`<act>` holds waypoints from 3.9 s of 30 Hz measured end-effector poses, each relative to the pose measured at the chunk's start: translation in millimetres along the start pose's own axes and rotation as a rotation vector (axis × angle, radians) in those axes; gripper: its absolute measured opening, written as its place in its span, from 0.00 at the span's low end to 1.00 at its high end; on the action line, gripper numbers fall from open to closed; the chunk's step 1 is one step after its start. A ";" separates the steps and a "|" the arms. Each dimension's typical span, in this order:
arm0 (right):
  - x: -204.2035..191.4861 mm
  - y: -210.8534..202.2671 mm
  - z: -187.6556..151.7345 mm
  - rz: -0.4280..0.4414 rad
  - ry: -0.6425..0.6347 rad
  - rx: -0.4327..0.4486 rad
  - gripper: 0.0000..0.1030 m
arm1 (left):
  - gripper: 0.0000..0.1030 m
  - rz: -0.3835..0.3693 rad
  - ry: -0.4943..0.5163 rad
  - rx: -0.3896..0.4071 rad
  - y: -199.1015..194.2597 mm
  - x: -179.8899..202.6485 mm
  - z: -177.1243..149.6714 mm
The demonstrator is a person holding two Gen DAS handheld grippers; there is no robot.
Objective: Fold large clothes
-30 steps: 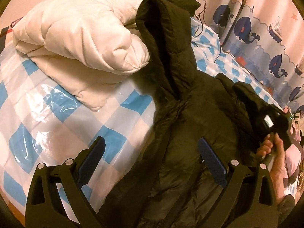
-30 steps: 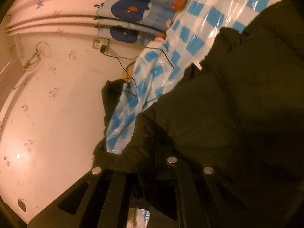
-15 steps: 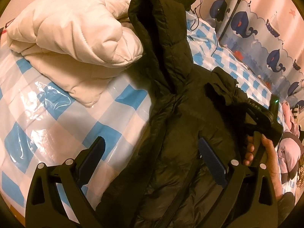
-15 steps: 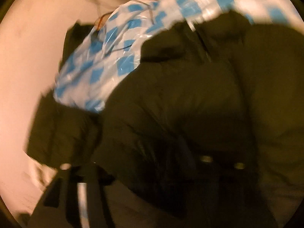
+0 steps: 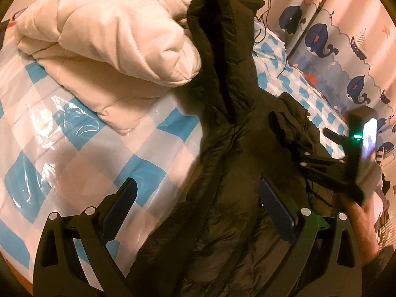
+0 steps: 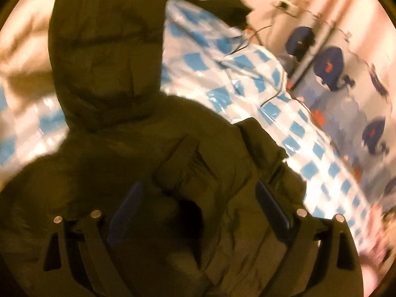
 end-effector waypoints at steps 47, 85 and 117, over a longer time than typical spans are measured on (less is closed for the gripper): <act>113.8 31.7 -106.3 0.243 0.832 -0.118 0.80 | 0.92 -0.030 -0.015 -0.037 22.1 11.4 -4.4; 33.6 -110.7 -138.0 0.545 0.811 0.210 0.86 | 0.92 0.210 0.436 0.316 -5.3 61.2 10.0; 69.5 -73.6 -237.8 0.667 1.340 0.197 0.86 | 0.85 0.550 1.855 -0.091 152.7 145.1 13.9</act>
Point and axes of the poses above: each gripper's, at about its wrist camera, not at the fingertips, and y roughly the way its jaws point, x to its right, z to its top, the point moved 4 cm from there along y, roughly the way its jaws point, and after that the axes turned 3 degrees about -y, right-handed, at the moved point
